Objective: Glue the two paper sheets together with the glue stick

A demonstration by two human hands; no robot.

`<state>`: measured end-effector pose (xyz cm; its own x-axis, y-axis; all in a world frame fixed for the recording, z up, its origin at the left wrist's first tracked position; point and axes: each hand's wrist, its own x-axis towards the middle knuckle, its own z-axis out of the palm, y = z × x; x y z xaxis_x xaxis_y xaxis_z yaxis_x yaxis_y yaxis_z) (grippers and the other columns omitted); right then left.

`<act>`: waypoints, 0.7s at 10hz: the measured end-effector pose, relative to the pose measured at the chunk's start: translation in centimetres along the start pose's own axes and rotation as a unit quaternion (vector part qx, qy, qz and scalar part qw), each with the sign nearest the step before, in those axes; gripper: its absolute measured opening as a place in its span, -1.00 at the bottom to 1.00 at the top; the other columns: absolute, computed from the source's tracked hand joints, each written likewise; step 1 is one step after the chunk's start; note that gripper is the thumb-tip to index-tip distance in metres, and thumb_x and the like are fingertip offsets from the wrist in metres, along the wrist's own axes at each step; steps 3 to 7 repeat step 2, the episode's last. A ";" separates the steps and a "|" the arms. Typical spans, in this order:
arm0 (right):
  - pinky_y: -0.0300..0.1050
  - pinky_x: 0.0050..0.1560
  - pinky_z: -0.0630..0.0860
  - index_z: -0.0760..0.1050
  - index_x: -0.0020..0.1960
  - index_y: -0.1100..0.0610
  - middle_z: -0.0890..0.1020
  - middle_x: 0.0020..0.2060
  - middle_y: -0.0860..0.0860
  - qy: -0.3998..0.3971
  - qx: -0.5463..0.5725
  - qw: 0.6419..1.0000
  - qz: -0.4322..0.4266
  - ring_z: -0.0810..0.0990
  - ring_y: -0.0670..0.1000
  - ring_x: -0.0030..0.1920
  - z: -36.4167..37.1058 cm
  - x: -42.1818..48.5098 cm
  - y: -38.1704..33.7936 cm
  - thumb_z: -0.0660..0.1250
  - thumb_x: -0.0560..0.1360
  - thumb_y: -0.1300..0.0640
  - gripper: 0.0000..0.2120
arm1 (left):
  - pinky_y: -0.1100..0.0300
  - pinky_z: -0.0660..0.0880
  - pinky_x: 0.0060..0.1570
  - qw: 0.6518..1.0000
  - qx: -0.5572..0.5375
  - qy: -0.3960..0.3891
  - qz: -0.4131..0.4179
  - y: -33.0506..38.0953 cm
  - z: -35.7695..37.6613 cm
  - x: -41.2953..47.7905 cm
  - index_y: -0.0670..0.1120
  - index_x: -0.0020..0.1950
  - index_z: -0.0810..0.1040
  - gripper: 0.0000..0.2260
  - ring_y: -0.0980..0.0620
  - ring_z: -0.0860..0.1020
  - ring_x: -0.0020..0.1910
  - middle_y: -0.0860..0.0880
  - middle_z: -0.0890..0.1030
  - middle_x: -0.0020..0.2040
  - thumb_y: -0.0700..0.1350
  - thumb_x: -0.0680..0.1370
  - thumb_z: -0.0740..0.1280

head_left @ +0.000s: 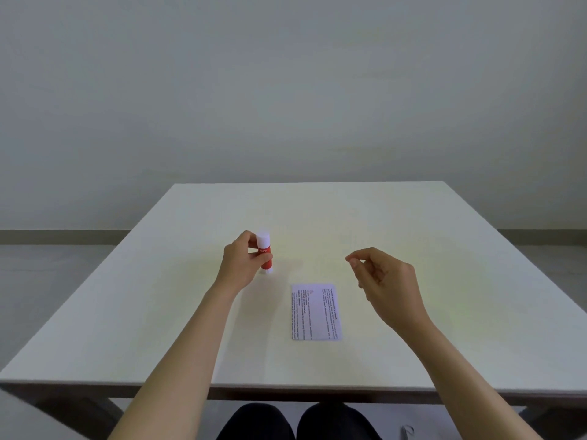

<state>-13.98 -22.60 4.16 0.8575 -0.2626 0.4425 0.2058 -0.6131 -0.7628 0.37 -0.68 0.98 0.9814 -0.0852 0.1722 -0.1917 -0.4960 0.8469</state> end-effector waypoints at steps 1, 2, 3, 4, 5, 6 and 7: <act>0.03 -0.36 0.48 0.60 -0.11 0.10 0.52 -0.48 0.20 0.005 0.000 1.000 0.000 0.48 0.25 -0.40 0.0 -0.2 0.3 0.31 0.51 0.21 -0.90 | 0.52 0.40 -0.31 1.000 -0.004 -0.013 0.006 -0.2 0.2 -0.2 -0.11 -0.10 0.48 -0.85 0.41 0.59 -0.31 -0.03 0.62 -0.07 -0.29 0.41 0.37; -0.02 -0.36 0.47 0.60 -0.10 0.10 0.52 -0.50 0.15 0.004 0.002 1.000 -0.003 0.48 0.18 -0.43 0.6 -0.6 0.6 0.31 0.50 0.20 -0.91 | 0.56 0.39 -0.28 0.999 -0.013 -0.034 -0.003 0.1 0.0 -0.6 -0.10 0.01 0.53 -0.78 0.22 0.66 -0.15 -0.07 0.64 -0.01 -0.28 0.39 0.41; -0.02 -0.36 0.47 0.60 -0.10 0.10 0.52 -0.50 0.15 0.004 0.002 1.000 -0.003 0.48 0.18 -0.43 0.6 -0.6 0.6 0.31 0.50 0.20 -0.91 | 0.56 0.39 -0.28 0.999 -0.013 -0.034 -0.003 0.1 0.0 -0.6 -0.10 0.01 0.53 -0.78 0.22 0.66 -0.15 -0.07 0.64 -0.01 -0.28 0.39 0.41; -0.02 -0.36 0.47 0.60 -0.10 0.10 0.52 -0.50 0.15 0.004 0.002 1.000 -0.003 0.48 0.18 -0.43 0.6 -0.6 0.6 0.31 0.50 0.20 -0.91 | 0.56 0.39 -0.28 0.999 -0.013 -0.034 -0.003 0.1 0.0 -0.6 -0.10 0.01 0.53 -0.78 0.22 0.66 -0.15 -0.07 0.64 -0.01 -0.28 0.39 0.41; -0.02 -0.36 0.47 0.60 -0.10 0.10 0.52 -0.50 0.15 0.004 0.002 1.000 -0.003 0.48 0.18 -0.43 0.6 -0.6 0.6 0.31 0.50 0.20 -0.91 | 0.56 0.39 -0.28 0.999 -0.013 -0.034 -0.003 0.1 0.0 -0.6 -0.10 0.01 0.53 -0.78 0.22 0.66 -0.15 -0.07 0.64 -0.01 -0.28 0.39 0.41; -0.02 -0.36 0.47 0.60 -0.10 0.10 0.52 -0.50 0.15 0.004 0.002 1.000 -0.003 0.48 0.18 -0.43 0.6 -0.6 0.6 0.31 0.50 0.20 -0.91 | 0.56 0.39 -0.28 0.999 -0.013 -0.034 -0.003 0.1 0.0 -0.6 -0.10 0.01 0.53 -0.78 0.22 0.66 -0.15 -0.07 0.64 -0.01 -0.28 0.39 0.41; -0.02 -0.36 0.47 0.60 -0.10 0.10 0.52 -0.50 0.15 0.004 0.002 1.000 -0.003 0.48 0.18 -0.43 0.6 -0.6 0.6 0.31 0.50 0.20 -0.91 | 0.56 0.39 -0.28 0.999 -0.013 -0.034 -0.003 0.1 0.0 -0.6 -0.10 0.01 0.53 -0.78 0.22 0.66 -0.15 -0.07 0.64 -0.01 -0.28 0.39 0.41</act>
